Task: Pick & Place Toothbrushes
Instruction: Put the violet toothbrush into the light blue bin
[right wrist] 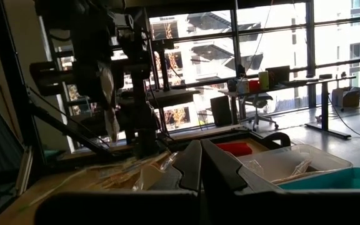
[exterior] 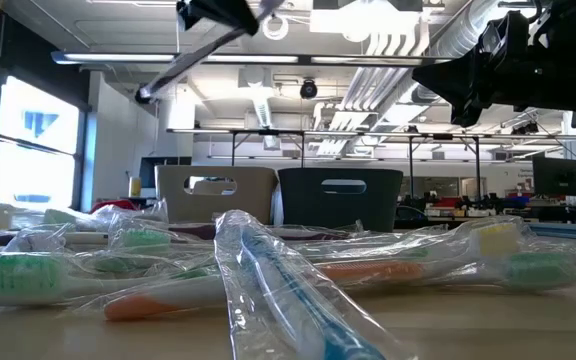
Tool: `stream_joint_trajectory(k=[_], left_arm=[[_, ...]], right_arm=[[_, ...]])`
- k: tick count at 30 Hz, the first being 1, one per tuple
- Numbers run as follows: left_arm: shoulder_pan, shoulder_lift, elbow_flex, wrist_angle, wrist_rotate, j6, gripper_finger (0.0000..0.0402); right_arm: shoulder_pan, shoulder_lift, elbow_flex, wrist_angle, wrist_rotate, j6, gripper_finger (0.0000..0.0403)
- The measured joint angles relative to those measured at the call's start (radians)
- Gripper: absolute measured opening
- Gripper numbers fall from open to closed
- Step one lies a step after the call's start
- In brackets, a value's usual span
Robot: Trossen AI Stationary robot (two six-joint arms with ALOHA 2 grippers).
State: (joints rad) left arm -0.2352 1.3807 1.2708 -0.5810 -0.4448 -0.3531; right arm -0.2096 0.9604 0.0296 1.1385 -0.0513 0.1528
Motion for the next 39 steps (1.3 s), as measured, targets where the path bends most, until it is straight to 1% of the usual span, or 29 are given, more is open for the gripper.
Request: stream_joint_trajectory(k=[6,9,13,16,18,21,26,30,33,39], left_arm=[[0.000,-0.048,0.000,0.027,-0.167,0.114,0.0013],[0.000,-0.059,0.000,0.060,-0.222,0.159,0.0013],[0.028,-0.066,-0.005,0.069,-0.227,0.171,0.0013],[0.060,-0.066,-0.044,0.097,-0.207,0.166,0.0013],[0.084,-0.066,-0.091,0.172,-0.150,0.167,0.0013],[0.129,-0.065,-0.189,0.365,-0.032,0.208,0.0013],[0.219,-0.065,-0.348,0.786,0.249,0.301,0.0013],[0.299,-0.065,-0.431,0.976,0.423,0.304,0.0013],[0.339,-0.065,-0.467,1.037,0.477,0.296,0.0013],[0.355,-0.065,-0.486,1.102,0.487,0.297,0.0013]], right_arm=[[0.000,0.000,0.000,0.001,-0.001,0.004,0.0002],[0.000,0.000,0.000,0.002,-0.003,0.005,0.0002],[0.000,0.000,0.000,0.002,-0.003,0.007,0.0002],[0.000,0.000,0.000,0.002,-0.004,0.007,0.0002],[0.000,0.000,0.000,0.002,-0.004,0.008,0.0002],[0.000,0.000,0.000,0.002,-0.004,0.008,0.0002],[0.000,0.000,0.000,0.002,-0.004,0.012,0.0002],[0.000,0.000,0.000,0.002,-0.004,0.012,0.0002],[0.000,0.000,0.000,0.011,-0.004,0.012,0.0002],[0.000,0.001,0.000,0.033,-0.004,0.072,0.0002]])
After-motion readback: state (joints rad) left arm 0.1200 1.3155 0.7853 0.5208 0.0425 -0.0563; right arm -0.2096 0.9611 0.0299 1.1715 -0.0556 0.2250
